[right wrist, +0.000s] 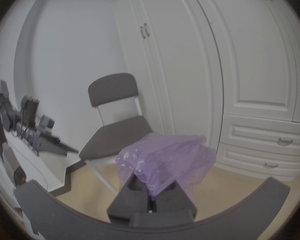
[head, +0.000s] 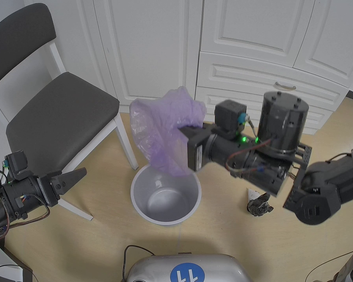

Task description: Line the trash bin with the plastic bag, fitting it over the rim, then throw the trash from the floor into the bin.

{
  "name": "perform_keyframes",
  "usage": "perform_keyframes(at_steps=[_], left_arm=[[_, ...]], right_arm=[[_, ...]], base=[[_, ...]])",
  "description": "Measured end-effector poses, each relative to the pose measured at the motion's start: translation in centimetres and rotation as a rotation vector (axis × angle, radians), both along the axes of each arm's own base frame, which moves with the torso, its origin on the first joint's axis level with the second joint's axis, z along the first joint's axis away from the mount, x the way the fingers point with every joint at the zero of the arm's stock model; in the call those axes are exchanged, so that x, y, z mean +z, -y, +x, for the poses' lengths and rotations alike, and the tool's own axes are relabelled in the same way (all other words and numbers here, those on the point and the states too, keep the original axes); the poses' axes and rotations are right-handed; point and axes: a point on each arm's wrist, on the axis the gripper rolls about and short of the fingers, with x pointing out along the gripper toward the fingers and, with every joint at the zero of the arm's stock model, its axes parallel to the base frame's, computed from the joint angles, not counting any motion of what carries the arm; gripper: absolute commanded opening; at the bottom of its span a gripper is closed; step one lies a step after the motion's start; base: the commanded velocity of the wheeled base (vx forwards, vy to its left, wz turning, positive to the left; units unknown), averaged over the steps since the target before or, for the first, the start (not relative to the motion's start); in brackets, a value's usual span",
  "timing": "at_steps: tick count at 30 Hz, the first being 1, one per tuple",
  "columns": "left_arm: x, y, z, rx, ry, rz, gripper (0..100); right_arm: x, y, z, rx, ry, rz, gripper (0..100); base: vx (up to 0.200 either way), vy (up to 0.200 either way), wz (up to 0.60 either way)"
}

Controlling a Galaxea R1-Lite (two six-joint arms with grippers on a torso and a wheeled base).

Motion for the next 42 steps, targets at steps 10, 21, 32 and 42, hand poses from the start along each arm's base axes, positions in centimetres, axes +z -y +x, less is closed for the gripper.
perform_keyframes(at_steps=[10,21,32,42], left_arm=[[-0.2,-0.1,-0.2,0.0,-0.005,0.002,100],[-0.6,0.0,-0.3,-0.014,-0.02,0.004,100],[-0.9,0.1,-0.3,-0.034,-0.03,0.002,100],[-0.9,0.1,-0.2,-0.044,-0.035,0.001,100]], right_arm=[[-4.4,1.4,-5.3,0.088,-0.045,-0.119,0],[-12.2,4.4,-9.8,0.158,-0.164,-0.242,0],[-17.9,2.6,-8.3,0.157,-0.232,-0.281,0],[-11.6,0.4,-2.9,0.125,-0.15,-0.188,0]], base=[[0.0,0.0,0.0],[0.0,0.0,0.0],[0.0,0.0,0.0],[0.0,0.0,0.0]])
